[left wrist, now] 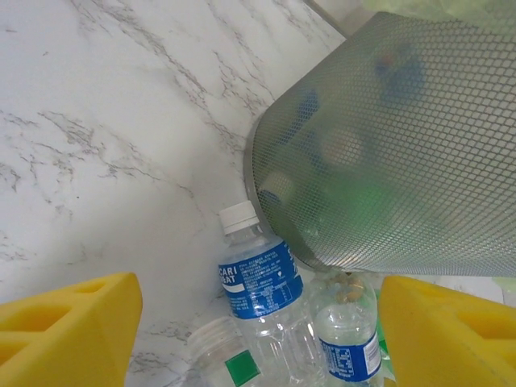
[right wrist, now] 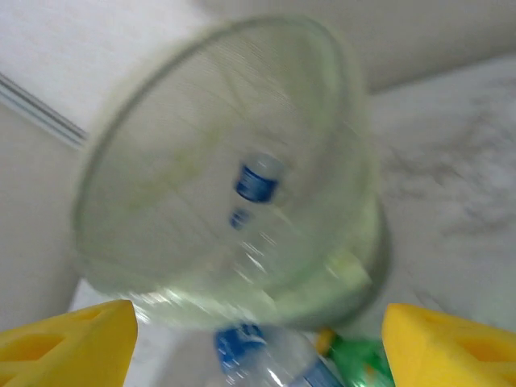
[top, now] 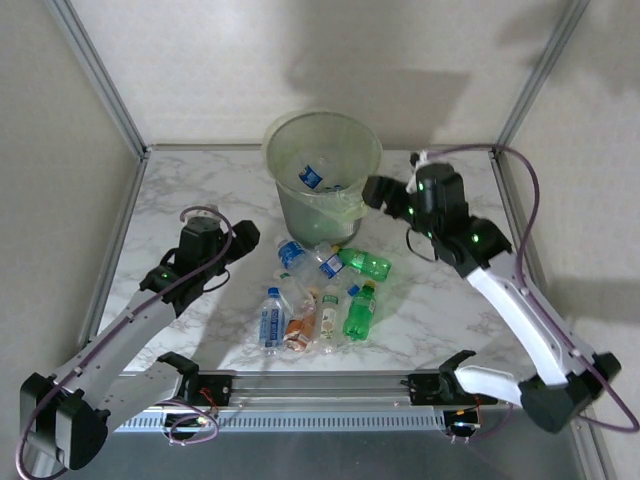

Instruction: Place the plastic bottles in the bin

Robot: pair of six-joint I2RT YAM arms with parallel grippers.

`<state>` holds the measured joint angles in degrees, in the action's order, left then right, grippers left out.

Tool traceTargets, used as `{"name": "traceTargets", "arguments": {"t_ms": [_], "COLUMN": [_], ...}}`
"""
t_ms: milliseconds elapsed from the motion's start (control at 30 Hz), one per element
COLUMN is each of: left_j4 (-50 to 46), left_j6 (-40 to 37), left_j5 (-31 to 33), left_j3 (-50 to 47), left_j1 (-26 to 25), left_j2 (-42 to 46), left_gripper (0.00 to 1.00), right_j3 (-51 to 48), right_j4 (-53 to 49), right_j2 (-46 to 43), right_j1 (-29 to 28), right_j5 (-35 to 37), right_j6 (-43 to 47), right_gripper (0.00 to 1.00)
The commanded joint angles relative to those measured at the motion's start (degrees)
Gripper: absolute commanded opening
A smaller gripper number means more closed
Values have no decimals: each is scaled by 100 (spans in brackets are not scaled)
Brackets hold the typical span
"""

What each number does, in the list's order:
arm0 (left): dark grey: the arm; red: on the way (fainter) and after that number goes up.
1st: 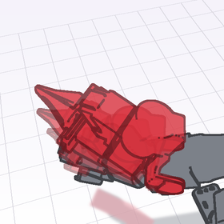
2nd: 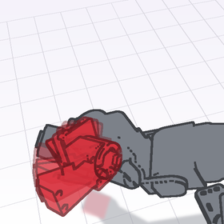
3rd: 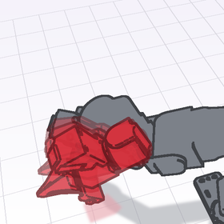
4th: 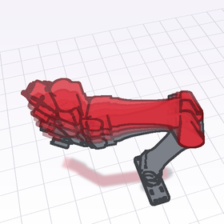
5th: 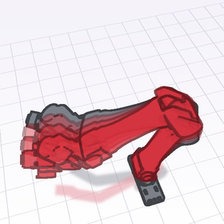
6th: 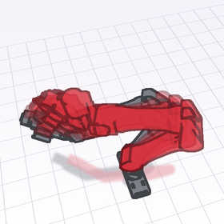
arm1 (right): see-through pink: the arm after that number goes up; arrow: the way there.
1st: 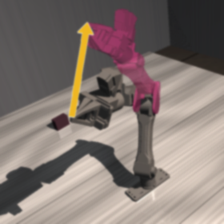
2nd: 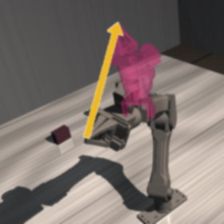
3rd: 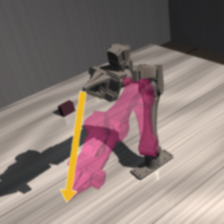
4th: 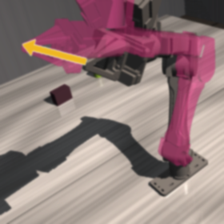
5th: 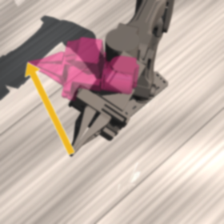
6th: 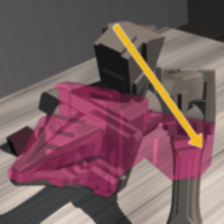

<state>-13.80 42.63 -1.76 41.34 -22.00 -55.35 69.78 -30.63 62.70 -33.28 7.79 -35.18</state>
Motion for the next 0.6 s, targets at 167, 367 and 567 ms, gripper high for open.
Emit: {"name": "traceTargets", "arguments": {"t_ms": [167, 367, 567], "left_j4": [413, 378, 497], "left_j6": [398, 422, 559], "left_j5": [1, -47, -102], "left_j3": [-101, -124, -232], "left_j1": [60, 55, 56], "left_j2": [-10, 145, 340], "left_gripper": [75, 75, 75], "right_j3": [-1878, -2358, -2416], "right_j4": [-644, -856, -1009], "right_j2": [-737, -417, 73], "right_j1": [-313, -1157, -1666], "right_j5": [81, 248, 396], "right_j6": [-1368, -2151, -2590], "right_gripper": [82, 87, 95]}}
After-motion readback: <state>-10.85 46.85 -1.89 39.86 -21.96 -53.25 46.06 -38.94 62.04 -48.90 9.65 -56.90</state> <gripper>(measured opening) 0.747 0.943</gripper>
